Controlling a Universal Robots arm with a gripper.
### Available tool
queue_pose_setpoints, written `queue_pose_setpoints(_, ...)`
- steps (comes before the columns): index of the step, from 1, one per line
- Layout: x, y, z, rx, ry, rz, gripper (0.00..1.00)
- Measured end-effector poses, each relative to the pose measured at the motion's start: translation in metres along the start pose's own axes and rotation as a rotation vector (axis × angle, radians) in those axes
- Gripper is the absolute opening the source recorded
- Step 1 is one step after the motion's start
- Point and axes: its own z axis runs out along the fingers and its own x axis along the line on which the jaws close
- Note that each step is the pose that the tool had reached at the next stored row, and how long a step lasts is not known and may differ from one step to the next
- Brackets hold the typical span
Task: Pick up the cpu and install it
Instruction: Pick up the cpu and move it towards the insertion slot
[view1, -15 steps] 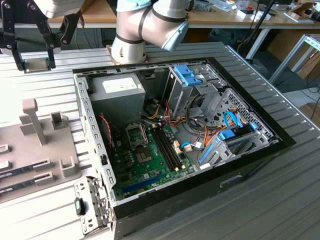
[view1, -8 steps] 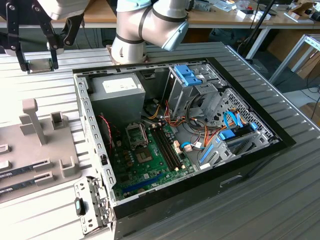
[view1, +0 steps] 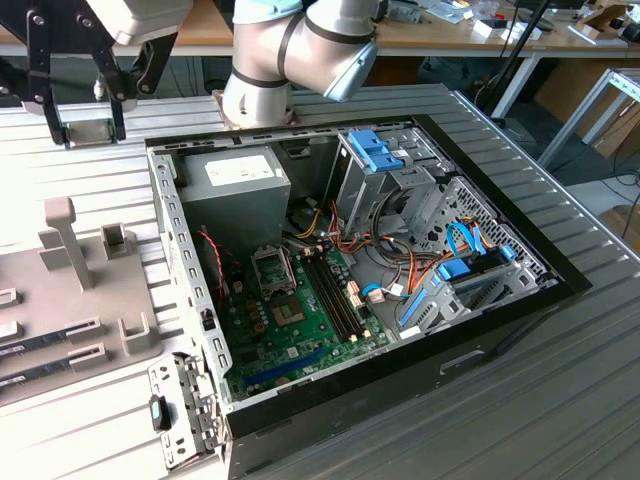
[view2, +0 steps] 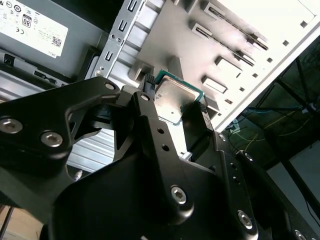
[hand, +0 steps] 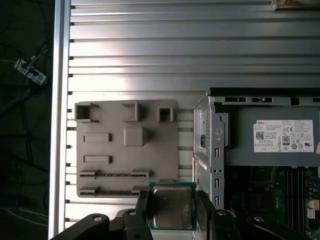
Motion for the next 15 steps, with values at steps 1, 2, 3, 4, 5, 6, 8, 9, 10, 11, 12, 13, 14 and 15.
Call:
queue_pose_setpoints(1, -0.0006, 0.0000, 0.0002, 0.0000, 0.0000, 0.000, 0.47)
queue_pose_setpoints(2, -0.0022, -0.0001, 0.0007, 0.0001, 0.0000, 0.000, 0.47)
queue_pose_setpoints(3, -0.0036, -0.0002, 0.0011, 0.0000, -0.0001, 0.000, 0.47)
queue_pose_setpoints(4, -0.0047, -0.0002, 0.0014, 0.0000, 0.0000, 0.000, 0.47)
queue_pose_setpoints(5, -0.0055, -0.0003, 0.0016, 0.0000, 0.0000, 0.000, 0.47)
queue_pose_setpoints(6, -0.0062, -0.0003, 0.0018, 0.0001, 0.0001, 0.000, 0.47)
queue_pose_setpoints(8, -0.0079, -0.0004, 0.0024, 0.0000, 0.0000, 0.000, 0.47)
queue_pose_setpoints(9, -0.0090, -0.0005, 0.0027, 0.0001, 0.0000, 0.000, 0.47)
queue_pose_setpoints(10, -0.0098, -0.0005, 0.0029, 0.0001, 0.0001, 0.000, 0.47)
queue_pose_setpoints(11, -0.0114, -0.0006, 0.0033, 0.0000, 0.0001, 0.000, 0.47)
queue_pose_setpoints(12, -0.0126, -0.0006, 0.0037, 0.0000, 0.0000, 0.000, 0.47)
queue_pose_setpoints(13, -0.0134, -0.0007, 0.0039, 0.0000, -0.0001, 0.000, 0.47)
queue_pose_setpoints(14, -0.0143, -0.0007, 0.0041, 0.0000, 0.0000, 0.000, 0.47)
queue_pose_setpoints(15, -0.0153, -0.0007, 0.0043, 0.0000, 0.0000, 0.000, 0.47)
